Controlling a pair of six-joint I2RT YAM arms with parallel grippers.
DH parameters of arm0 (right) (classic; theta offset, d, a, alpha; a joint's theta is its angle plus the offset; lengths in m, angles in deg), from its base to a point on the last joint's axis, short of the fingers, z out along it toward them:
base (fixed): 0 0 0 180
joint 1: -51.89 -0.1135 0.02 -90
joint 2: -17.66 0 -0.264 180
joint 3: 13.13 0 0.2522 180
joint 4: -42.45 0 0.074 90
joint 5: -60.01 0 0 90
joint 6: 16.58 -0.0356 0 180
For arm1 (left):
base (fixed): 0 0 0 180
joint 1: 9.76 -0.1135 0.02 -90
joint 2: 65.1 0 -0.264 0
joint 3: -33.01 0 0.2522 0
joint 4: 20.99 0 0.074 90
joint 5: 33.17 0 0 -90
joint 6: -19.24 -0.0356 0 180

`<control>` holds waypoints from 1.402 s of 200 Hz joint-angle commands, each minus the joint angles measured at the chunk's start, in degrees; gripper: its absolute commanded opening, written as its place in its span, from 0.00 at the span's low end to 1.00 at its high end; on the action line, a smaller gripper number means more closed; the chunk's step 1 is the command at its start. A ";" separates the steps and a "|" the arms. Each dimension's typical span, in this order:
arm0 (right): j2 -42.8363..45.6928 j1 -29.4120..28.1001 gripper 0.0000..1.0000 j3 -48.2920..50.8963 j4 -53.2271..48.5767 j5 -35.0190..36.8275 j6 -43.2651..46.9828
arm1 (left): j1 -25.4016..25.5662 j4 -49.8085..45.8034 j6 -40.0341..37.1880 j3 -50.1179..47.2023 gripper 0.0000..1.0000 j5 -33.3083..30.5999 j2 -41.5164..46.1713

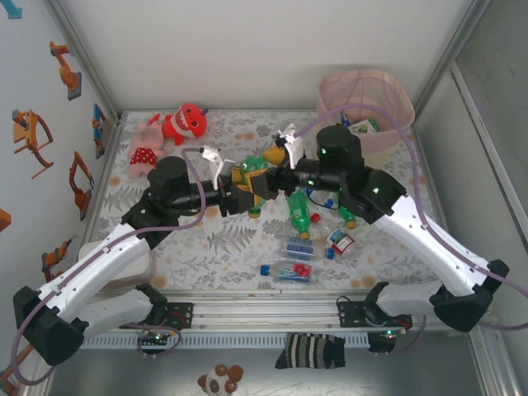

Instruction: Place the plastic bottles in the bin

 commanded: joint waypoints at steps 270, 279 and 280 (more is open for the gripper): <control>-1.96 6.56 0.52 -9.38 -7.31 14.47 4.49 | 0.45 -2.65 -1.28 -1.86 0.70 -7.37 5.81; -1.87 8.64 0.52 -10.00 -7.36 13.94 4.97 | 0.43 -2.89 -1.26 -2.07 0.70 -7.84 6.27; -1.86 8.90 0.52 -10.11 -7.32 13.87 5.01 | 0.41 -2.90 -1.26 -2.08 0.70 -7.85 6.33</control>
